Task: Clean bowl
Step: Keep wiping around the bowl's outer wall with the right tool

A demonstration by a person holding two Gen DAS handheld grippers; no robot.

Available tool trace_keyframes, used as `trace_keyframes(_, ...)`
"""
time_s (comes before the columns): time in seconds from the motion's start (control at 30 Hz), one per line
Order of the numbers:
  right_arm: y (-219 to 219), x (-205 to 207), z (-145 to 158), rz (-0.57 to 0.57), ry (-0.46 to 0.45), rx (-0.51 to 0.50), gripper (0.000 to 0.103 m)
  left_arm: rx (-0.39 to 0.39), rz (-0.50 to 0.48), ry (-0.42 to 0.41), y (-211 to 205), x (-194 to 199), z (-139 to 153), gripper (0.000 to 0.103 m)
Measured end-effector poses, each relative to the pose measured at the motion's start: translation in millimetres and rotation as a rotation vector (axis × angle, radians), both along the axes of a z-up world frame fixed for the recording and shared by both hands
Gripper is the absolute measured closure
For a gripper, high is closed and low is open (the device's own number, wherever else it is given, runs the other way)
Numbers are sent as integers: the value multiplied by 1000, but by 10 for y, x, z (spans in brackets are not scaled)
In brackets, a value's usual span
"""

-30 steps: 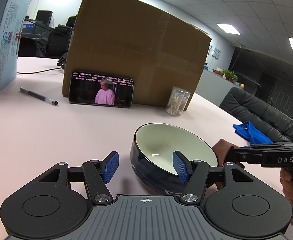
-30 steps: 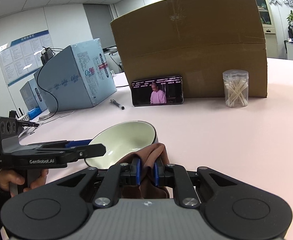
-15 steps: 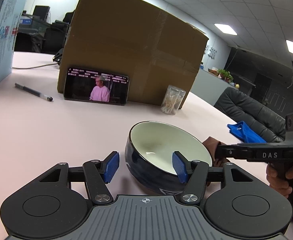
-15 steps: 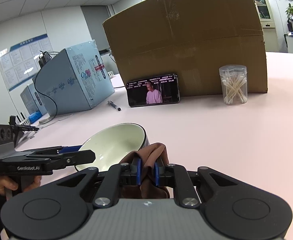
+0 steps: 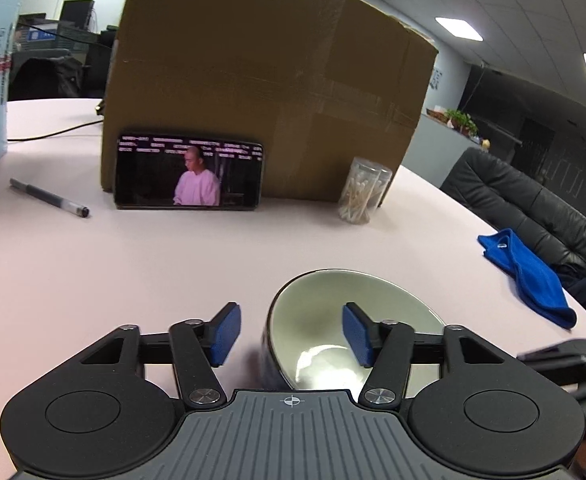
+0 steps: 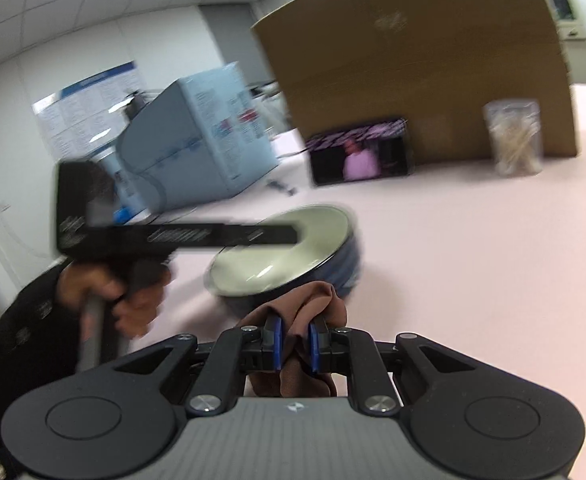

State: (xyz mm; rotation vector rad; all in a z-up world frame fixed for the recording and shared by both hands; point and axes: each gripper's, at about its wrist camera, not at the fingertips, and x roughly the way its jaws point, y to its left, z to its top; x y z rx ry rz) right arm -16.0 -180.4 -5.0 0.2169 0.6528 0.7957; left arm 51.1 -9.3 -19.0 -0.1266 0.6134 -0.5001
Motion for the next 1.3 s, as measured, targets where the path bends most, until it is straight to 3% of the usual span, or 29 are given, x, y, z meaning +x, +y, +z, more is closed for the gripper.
trace_keyframes(0.13, 58, -57, 17, 34, -4, 4, 87, 26, -5, 7, -61, -15, -22, 56)
trace_keyframes(0.83, -120, 2, 16, -192, -21, -32, 86, 46, 78, 29, 7, -491, 63, 57)
trace_keyframes(1.03, -90, -85, 23, -135, -36, -23, 86, 26, 95, -4, 26, -347, 147, 59)
trace_keyframes(1.17, -58, -124, 34, -81, -36, -13, 86, 62, 95, -25, -67, -233, 145, 70)
trace_keyframes(1.3, -19, -143, 37, -20, -31, -3, 86, 49, 105, -25, -58, -196, 107, 76)
